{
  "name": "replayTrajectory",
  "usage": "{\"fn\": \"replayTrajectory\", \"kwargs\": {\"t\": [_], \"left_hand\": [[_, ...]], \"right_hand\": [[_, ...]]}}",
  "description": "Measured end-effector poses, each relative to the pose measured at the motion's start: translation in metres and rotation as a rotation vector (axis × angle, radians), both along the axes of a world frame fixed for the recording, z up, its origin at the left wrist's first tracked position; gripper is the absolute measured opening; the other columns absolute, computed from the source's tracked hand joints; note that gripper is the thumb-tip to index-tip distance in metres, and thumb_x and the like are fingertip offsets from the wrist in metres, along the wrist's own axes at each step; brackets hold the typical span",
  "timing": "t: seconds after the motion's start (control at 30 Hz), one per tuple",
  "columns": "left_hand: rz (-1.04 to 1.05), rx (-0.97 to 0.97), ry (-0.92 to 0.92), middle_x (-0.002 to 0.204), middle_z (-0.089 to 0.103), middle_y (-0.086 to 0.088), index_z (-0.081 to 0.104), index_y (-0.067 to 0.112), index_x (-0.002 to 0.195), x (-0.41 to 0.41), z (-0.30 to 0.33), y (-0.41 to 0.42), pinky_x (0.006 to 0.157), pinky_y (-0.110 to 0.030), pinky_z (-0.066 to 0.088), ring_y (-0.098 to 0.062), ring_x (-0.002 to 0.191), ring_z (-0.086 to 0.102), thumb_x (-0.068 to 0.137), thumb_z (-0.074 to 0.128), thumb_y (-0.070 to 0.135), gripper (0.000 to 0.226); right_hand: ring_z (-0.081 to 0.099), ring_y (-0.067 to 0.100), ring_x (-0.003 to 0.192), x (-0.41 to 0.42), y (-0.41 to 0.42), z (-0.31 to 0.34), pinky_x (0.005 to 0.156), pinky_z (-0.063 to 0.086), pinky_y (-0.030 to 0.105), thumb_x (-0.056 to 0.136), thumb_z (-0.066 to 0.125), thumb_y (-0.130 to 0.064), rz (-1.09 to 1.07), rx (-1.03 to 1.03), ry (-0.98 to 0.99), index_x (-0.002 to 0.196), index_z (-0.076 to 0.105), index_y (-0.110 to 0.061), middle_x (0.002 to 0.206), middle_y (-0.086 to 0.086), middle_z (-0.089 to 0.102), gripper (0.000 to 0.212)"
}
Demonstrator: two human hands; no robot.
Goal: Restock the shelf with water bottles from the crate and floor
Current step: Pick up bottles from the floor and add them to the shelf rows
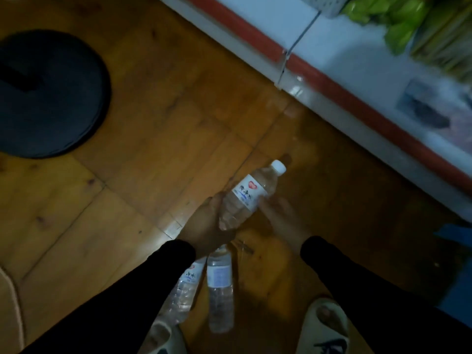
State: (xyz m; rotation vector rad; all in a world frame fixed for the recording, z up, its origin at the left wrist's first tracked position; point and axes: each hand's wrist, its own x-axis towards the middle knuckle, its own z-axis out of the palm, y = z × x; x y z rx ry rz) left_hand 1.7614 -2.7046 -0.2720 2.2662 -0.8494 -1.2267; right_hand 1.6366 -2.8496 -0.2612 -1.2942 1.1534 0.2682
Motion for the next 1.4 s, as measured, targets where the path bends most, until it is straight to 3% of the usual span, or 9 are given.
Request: {"fn": "replayTrajectory", "kwargs": {"t": [0.1,0.23,0.43,0.7,0.8,0.87,1.03,1.17,1.4], "left_hand": [[-0.061,-0.14,-0.037,0.118,0.057,0.002,0.044,0.023,0.132,0.004,0.089,-0.003,0.071,-0.006,0.037,-0.012,0.103,0.056,0.069,0.078,0.02,0.071],[-0.164,-0.21,-0.143,0.131,0.049,-0.002,0.035,0.02,0.143,0.033,0.238,-0.022,0.086,-0.018,0.038,-0.013,0.116,0.048,0.075,0.078,0.023,0.081],[-0.55,-0.198,-0.524,0.134,0.049,-0.006,0.032,0.022,0.147,0.089,0.479,-0.064,0.096,-0.033,0.043,-0.027,0.122,0.048,0.084,0.066,0.048,0.077],[-0.533,-0.401,-0.812,0.143,0.045,-0.005,0.027,0.021,0.151,0.109,0.753,-0.115,0.099,-0.031,0.039,-0.023,0.127,0.044,0.097,0.051,0.042,0.062],[-0.55,-0.499,-0.884,0.14,0.049,-0.009,0.034,0.018,0.148,0.101,0.832,-0.145,0.101,-0.032,0.037,-0.026,0.127,0.046,0.095,0.052,0.042,0.062],[-0.57,-0.559,-0.936,0.142,0.049,-0.008,0.037,0.018,0.148,0.089,0.878,-0.166,0.101,-0.033,0.038,-0.027,0.128,0.046,0.092,0.045,0.05,0.065],[-0.588,-0.648,-0.94,0.142,0.048,-0.009,0.036,0.017,0.147,0.043,0.963,-0.231,0.1,-0.034,0.038,-0.027,0.128,0.046,0.095,0.048,0.049,0.062],[-0.575,-0.717,-0.905,0.143,0.048,-0.01,0.04,0.014,0.145,0.004,0.995,-0.294,0.108,-0.035,0.034,-0.026,0.131,0.044,0.096,0.049,0.048,0.061],[-0.62,-0.672,-0.847,0.147,0.043,-0.008,0.037,0.016,0.147,-0.076,0.999,-0.398,0.107,-0.035,0.033,-0.026,0.133,0.04,0.097,0.042,0.053,0.062]], "right_hand": [[0.071,0.012,0.097,0.009,-0.002,0.082,0.079,0.056,0.025,0.093,0.064,-0.024,-0.164,0.077,-0.215,0.109,0.066,-0.019,0.107,0.0,0.075,0.017],[0.071,0.02,0.104,0.03,-0.014,0.222,0.079,0.058,0.029,0.082,0.076,-0.023,-0.276,0.017,-0.344,0.122,0.062,-0.013,0.112,0.004,0.074,0.043],[0.07,0.016,0.103,0.048,-0.053,0.462,0.09,0.057,0.039,0.072,0.086,-0.03,-0.198,-0.406,-0.471,0.119,0.062,-0.016,0.112,0.0,0.073,0.054],[0.07,0.001,0.087,0.009,-0.085,0.74,0.076,0.055,0.021,0.075,0.086,-0.017,-0.292,-0.789,-0.557,0.1,0.064,-0.03,0.092,-0.018,0.074,0.036],[0.072,0.012,0.091,-0.016,-0.097,0.815,0.083,0.059,0.043,0.07,0.087,-0.03,-0.389,-0.902,-0.581,0.103,0.066,-0.025,0.097,-0.008,0.076,0.04],[0.073,0.015,0.091,-0.038,-0.106,0.857,0.084,0.058,0.047,0.067,0.085,-0.041,-0.464,-0.996,-0.613,0.1,0.067,-0.025,0.096,-0.006,0.076,0.042],[0.071,0.006,0.088,-0.096,-0.144,0.945,0.083,0.058,0.032,0.075,0.084,-0.028,-0.621,-1.139,-0.632,0.093,0.065,-0.028,0.095,-0.008,0.075,0.026],[0.063,0.012,0.073,-0.148,-0.19,0.992,0.068,0.052,0.036,0.077,0.079,-0.049,-0.659,-1.304,-0.521,0.092,0.061,-0.02,0.083,-0.002,0.068,0.037],[0.053,-0.012,0.061,-0.23,-0.273,1.037,0.052,0.037,0.004,0.079,0.078,-0.046,-0.821,-1.44,-0.384,0.1,0.058,-0.021,0.078,-0.017,0.059,0.039]]}}
